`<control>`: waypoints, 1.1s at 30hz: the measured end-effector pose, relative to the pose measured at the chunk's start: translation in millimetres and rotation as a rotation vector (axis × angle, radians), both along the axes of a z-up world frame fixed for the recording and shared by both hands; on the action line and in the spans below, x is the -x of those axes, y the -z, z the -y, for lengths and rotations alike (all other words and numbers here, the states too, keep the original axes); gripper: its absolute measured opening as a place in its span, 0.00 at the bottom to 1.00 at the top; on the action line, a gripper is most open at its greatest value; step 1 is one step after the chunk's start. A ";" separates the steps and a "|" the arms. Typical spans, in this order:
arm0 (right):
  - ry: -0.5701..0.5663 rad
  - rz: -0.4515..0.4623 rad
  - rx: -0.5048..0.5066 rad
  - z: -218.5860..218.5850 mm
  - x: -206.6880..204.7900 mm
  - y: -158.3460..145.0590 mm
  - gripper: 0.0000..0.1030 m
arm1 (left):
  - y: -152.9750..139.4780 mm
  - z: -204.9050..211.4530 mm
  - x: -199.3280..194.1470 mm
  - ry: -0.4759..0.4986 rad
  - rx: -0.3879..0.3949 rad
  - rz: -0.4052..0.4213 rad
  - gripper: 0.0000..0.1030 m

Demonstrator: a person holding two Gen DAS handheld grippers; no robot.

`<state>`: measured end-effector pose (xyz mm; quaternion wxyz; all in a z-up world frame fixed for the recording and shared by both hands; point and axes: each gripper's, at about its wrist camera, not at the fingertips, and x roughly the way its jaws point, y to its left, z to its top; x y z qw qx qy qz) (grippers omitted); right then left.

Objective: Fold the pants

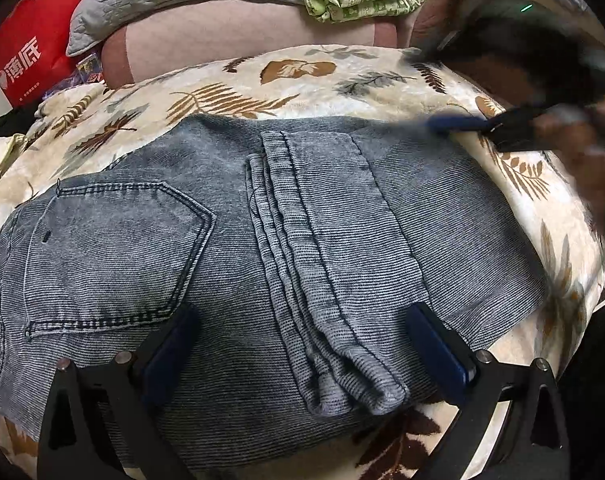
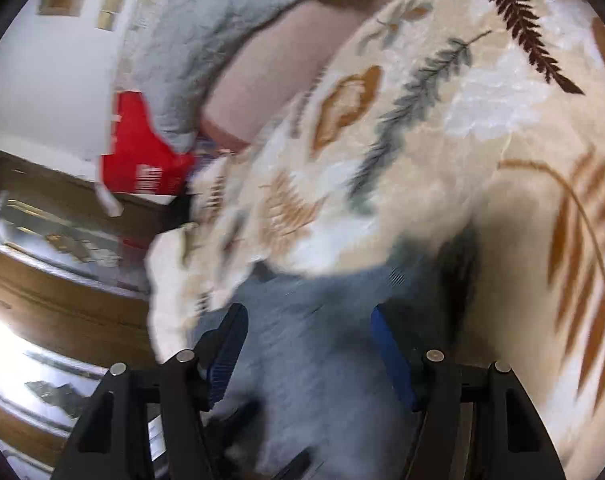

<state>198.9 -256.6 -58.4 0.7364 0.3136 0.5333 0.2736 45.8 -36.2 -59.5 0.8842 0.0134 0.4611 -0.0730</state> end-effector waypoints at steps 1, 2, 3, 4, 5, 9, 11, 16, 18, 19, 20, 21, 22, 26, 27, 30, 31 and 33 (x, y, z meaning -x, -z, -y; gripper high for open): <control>0.010 -0.047 0.017 0.5 -9.5 17.4 0.66 | 0.8 -0.5 0.3 0.001 0.000 0.003 0.99; 0.022 -0.096 -0.012 2.9 -15.5 35.6 0.66 | 1.0 -0.6 0.5 0.004 0.002 0.005 0.99; 0.037 -0.084 -0.047 6.5 -15.2 37.5 0.66 | 0.5 -2.0 1.5 0.006 0.006 0.005 1.00; 0.039 -0.071 -0.055 8.2 -12.4 33.3 0.66 | 0.7 -1.7 1.1 0.008 0.008 0.006 1.00; 0.039 -0.052 -0.048 9.7 -6.3 24.9 0.66 | 0.8 -1.2 0.9 0.009 0.008 0.007 1.00; 0.024 0.011 -0.068 16.7 30.2 -7.2 0.66 | 0.8 0.1 -0.3 0.006 0.007 0.009 1.00; 0.041 0.010 -0.109 22.3 61.1 -13.7 0.66 | 0.8 0.8 -0.6 0.004 0.006 0.008 1.00; 0.014 -0.134 -0.078 20.6 115.3 32.8 0.68 | 1.4 1.5 -1.5 0.000 0.007 0.006 1.00; 0.069 -0.140 -0.125 27.2 119.8 39.4 0.63 | -2.9 -0.7 -1.9 0.002 0.019 -0.008 1.00; 0.089 -0.148 -0.141 31.2 121.9 31.3 0.64 | -5.9 -3.6 -1.2 -0.006 0.033 -0.019 1.00; 0.089 -0.116 -0.140 32.1 123.5 21.8 0.64 | -10.7 -7.8 0.5 -0.027 0.049 -0.024 1.00; 0.080 -0.080 -0.142 32.6 127.0 12.8 0.64 | -16.6 -12.5 3.6 -0.050 0.068 -0.016 1.00; 0.054 -0.049 -0.153 30.8 133.1 3.5 0.65 | -21.8 -16.7 8.0 -0.062 0.088 -0.002 1.00; 0.041 -0.106 -0.081 23.6 141.6 32.7 0.71 | -3.5 -13.6 8.0 -0.058 0.043 -0.076 1.00; 0.052 -0.116 -0.114 26.1 140.7 39.1 0.71 | -4.1 -9.4 10.4 -0.037 0.004 -0.043 1.00; 0.067 -0.047 -0.145 31.6 141.9 19.2 0.71 | -22.7 -17.5 14.9 -0.064 0.076 -0.035 0.99; 0.067 -0.019 -0.135 31.8 142.7 14.5 0.71 | -29.6 -22.4 17.0 -0.079 0.110 -0.021 0.99; 0.063 0.006 -0.138 34.4 146.8 12.4 0.71 | -46.7 -36.9 24.9 -0.118 0.156 0.033 0.99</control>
